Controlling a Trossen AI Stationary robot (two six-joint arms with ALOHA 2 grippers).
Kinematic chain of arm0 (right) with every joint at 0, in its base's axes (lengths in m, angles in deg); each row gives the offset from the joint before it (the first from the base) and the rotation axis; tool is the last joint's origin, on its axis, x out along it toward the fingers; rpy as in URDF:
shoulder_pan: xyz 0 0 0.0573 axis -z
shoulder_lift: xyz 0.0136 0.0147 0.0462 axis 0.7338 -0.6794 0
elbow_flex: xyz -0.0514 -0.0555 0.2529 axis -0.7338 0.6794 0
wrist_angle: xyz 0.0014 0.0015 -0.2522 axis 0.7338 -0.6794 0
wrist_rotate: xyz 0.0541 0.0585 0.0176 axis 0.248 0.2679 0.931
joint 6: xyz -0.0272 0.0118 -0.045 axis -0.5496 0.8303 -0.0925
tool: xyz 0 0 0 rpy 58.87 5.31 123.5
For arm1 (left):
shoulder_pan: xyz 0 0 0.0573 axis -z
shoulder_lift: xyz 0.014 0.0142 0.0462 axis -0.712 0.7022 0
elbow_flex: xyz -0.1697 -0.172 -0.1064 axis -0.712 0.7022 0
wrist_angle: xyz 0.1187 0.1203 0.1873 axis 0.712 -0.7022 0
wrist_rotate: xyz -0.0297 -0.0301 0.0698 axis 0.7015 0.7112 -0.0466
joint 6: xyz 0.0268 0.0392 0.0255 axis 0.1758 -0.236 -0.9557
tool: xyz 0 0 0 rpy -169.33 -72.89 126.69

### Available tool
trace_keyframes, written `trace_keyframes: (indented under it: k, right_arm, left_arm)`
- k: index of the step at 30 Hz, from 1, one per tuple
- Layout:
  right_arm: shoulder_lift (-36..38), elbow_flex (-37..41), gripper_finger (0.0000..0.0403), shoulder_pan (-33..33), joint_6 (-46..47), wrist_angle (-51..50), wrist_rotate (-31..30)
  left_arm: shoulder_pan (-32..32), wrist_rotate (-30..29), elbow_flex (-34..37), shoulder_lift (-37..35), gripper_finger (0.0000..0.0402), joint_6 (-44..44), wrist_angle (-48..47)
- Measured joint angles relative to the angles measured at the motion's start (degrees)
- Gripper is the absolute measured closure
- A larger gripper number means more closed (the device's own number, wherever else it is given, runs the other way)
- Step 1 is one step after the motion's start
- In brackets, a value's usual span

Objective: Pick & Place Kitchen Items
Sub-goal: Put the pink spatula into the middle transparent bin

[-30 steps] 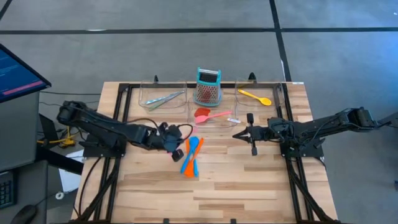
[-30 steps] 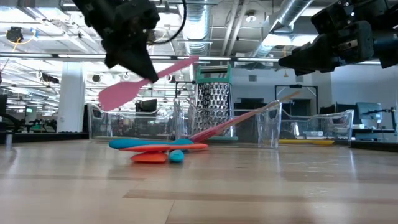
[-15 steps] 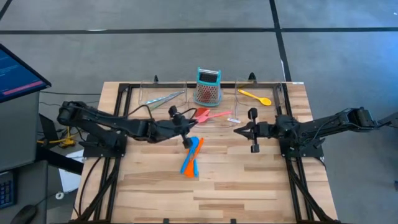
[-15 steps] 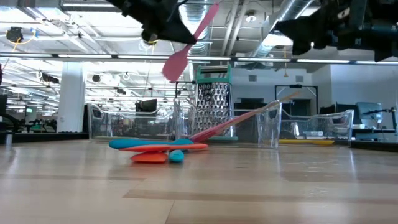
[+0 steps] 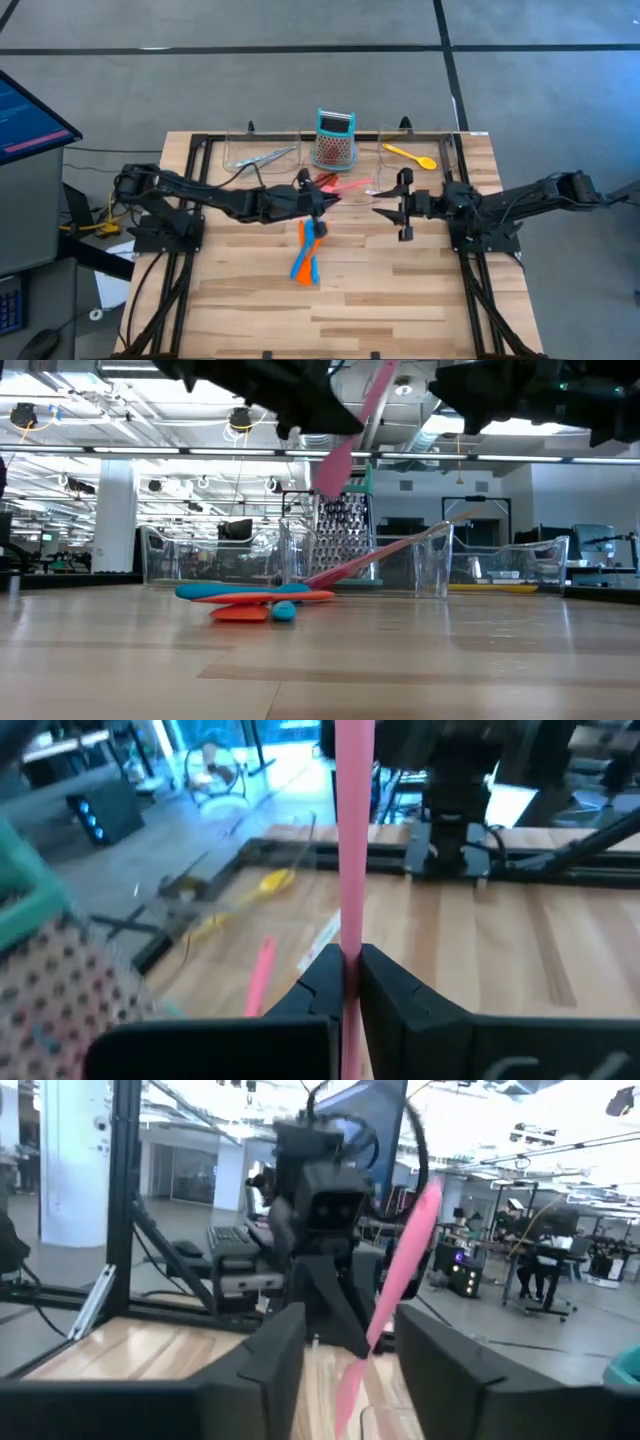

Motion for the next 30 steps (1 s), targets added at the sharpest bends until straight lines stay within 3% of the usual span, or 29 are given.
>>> trace_keyframes:
  k: [8, 17, 23, 30]
  right_arm:
    - [-7.4, -3.6, 0.0197, 2.0, 0.2, 0.3, 0.0]
    - [-13.0, -8.2, 0.0205, 2.4, -0.3, 0.3, 0.2]
    - [-15.0, -9.9, 0.0245, 2.4, -0.5, 0.2, 0.2]
    - [-15.3, -10.2, 0.0358, 2.4, -0.4, 0.2, 0.3]
  left_arm:
    - [-0.2, 4.1, -6.5, 4.6, 0.0400, -3.2, 0.5]
    - [-0.8, 5.8, -6.7, 6.0, 0.0400, -2.8, 0.5]
    - [-0.8, 5.8, -6.7, 6.0, 0.0400, -2.9, 0.7]
    - [-0.8, 5.9, -6.7, 6.0, 0.0400, -2.8, 0.3]
